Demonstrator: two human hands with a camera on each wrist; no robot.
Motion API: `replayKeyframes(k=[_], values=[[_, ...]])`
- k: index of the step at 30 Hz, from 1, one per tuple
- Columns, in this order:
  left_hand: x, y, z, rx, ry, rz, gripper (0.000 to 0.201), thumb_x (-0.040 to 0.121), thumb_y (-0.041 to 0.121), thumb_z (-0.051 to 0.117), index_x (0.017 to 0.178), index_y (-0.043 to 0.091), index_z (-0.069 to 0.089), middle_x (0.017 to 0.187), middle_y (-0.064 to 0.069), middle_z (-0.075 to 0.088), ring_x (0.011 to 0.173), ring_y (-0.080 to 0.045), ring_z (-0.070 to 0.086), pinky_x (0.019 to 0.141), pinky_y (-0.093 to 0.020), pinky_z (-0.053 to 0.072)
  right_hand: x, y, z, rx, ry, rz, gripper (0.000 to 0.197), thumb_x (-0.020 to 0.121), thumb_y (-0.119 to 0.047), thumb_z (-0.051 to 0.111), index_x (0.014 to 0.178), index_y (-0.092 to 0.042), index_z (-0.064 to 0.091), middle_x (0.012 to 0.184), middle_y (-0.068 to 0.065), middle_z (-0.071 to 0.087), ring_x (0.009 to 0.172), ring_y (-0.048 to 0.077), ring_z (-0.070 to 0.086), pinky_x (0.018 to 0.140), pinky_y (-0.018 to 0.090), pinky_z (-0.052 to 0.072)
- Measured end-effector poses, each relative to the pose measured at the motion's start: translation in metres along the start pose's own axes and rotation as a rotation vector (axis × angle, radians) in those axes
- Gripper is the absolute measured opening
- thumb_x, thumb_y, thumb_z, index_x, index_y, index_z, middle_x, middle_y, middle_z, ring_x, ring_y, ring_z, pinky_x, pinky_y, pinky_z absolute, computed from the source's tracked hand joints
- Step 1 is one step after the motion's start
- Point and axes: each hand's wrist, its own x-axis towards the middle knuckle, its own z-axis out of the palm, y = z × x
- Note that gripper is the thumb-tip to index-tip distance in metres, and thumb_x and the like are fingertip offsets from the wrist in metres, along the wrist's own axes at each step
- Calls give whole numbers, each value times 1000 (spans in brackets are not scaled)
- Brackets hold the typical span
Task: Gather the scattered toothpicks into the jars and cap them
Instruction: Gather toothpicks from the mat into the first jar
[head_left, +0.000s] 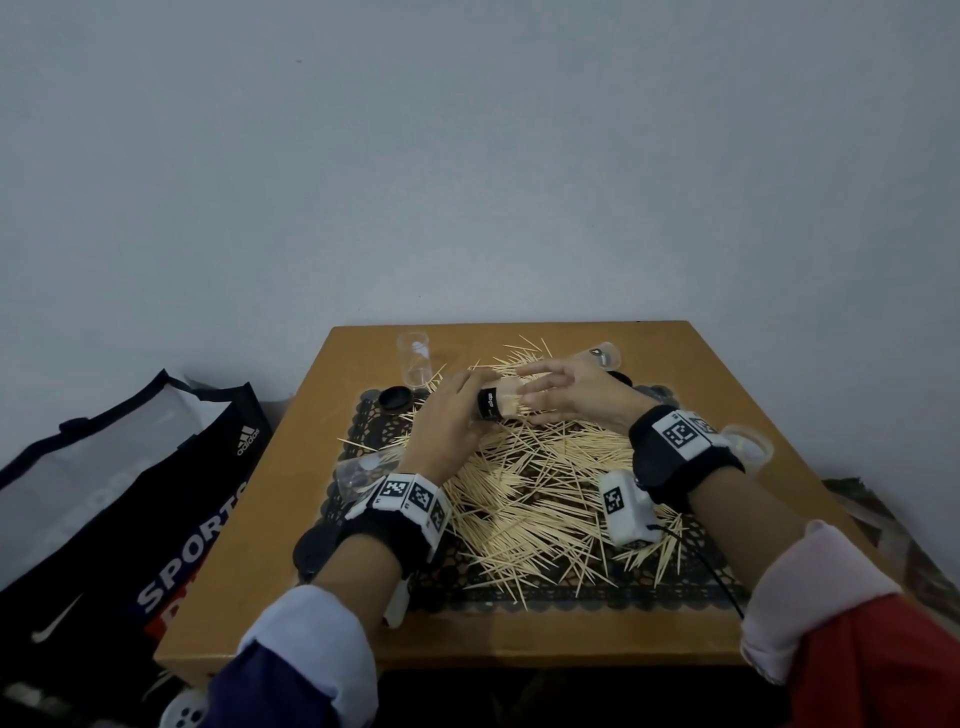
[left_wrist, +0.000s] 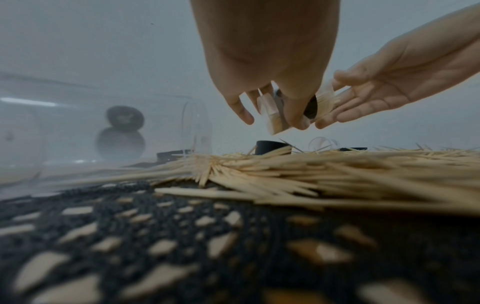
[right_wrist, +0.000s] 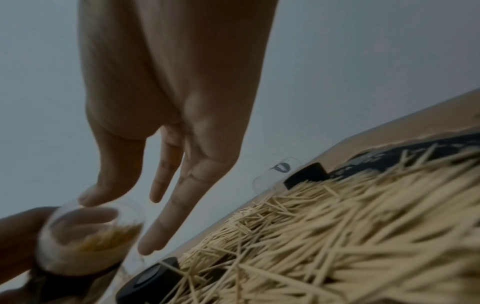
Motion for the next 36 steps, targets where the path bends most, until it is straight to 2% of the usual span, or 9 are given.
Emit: replayKeyframes(k=[8,14,18,23,28,30,32,34,36], values=[[1,2,1,-95,-44,21,61,78,16,79,132,14,51,128,-1,57,115,-17,54,96,-32,45,2,8,-1,-1,96,-19,20,81,1,71,98,-1,61,95,13,64,80,21,69,72,33,61],[2,0,1,-109,-40,-15,61,80,18,78,134,14,50,129,-1,58,116,-17,54,95,-34,46,-1,8,-2,89,11,-8,35,86,-17,69,112,2,56,103,17,67,89,29,69,79,41,60],[2,1,1,-120,-52,0,62,80,19,78,134,13,50,130,-1,58,117,-17,55,97,-36,47,-3,10,-5,58,-5,-7,37,79,-11,75,111,-2,58,99,15,67,87,26,68,80,42,59],[1,2,1,-113,-84,28,63,77,23,80,133,12,51,128,-1,60,115,-17,56,96,-33,47,3,11,-2,-110,54,-20,28,77,-20,79,95,-11,59,86,6,67,69,15,64,54,25,54],[-1,0,0,-39,-33,-15,63,75,26,82,130,13,53,125,-2,61,113,-18,56,88,-32,48,6,9,-14,-412,204,-17,25,82,-27,74,98,-9,65,79,3,65,63,12,58,46,18,46],[-1,-1,0,-26,-44,-28,63,76,27,81,130,14,53,126,-1,61,114,-18,56,88,-32,48,5,10,-19,-688,190,40,24,79,-24,78,98,-12,67,82,0,61,69,13,58,52,17,45],[-1,-2,1,-18,-67,-34,64,76,31,81,131,16,52,127,0,60,114,-17,55,90,-36,50,1,13,-20,-901,90,155,36,76,-25,81,106,-15,64,95,-4,58,90,16,58,71,24,47],[-2,-2,1,-19,-75,-40,64,76,32,81,131,17,52,127,1,60,114,-17,55,90,-37,50,-3,16,-18,-994,2,249,52,71,-26,84,117,-18,60,106,-3,53,106,20,53,85,30,46],[-2,-2,0,-24,-82,-46,63,76,33,81,131,17,53,126,1,60,114,-17,55,90,-35,49,-5,18,-17,-983,-26,252,54,70,-21,85,117,-18,59,107,-2,51,108,21,52,85,31,44]])
